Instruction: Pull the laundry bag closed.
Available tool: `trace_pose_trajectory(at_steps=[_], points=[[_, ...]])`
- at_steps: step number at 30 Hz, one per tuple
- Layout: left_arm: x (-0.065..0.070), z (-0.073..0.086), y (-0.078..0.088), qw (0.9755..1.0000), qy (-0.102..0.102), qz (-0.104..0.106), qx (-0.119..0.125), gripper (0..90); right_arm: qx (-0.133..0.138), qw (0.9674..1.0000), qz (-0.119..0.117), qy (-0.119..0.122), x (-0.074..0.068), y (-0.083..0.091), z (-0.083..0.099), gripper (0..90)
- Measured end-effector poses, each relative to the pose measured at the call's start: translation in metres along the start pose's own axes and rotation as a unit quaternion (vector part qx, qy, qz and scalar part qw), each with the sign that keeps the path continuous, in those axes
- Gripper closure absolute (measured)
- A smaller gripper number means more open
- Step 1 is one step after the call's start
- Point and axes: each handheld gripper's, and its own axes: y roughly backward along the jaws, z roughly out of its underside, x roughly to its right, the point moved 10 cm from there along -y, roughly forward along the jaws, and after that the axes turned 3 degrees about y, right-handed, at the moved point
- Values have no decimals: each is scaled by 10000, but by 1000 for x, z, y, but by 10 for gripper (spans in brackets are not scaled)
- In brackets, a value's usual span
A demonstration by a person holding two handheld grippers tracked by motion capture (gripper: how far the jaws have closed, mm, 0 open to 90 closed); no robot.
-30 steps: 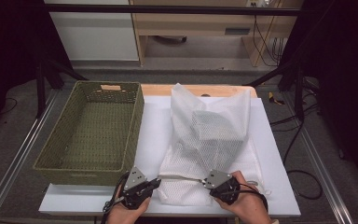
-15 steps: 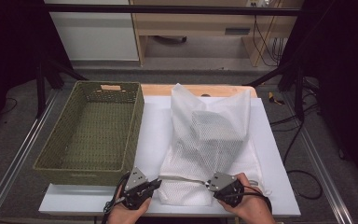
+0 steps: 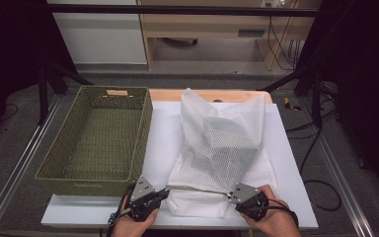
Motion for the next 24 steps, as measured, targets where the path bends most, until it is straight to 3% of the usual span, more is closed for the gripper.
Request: trace_pose_trajectory(at_steps=[6, 24], points=[[2, 0, -1, 10000, -26, 9, -10, 895, 4, 9999, 38, -110, 5, 8, 10, 837], [4, 0, 0, 10000, -47, 33, -22, 895, -136, 9999, 15, -32, 6, 13, 18, 842]])
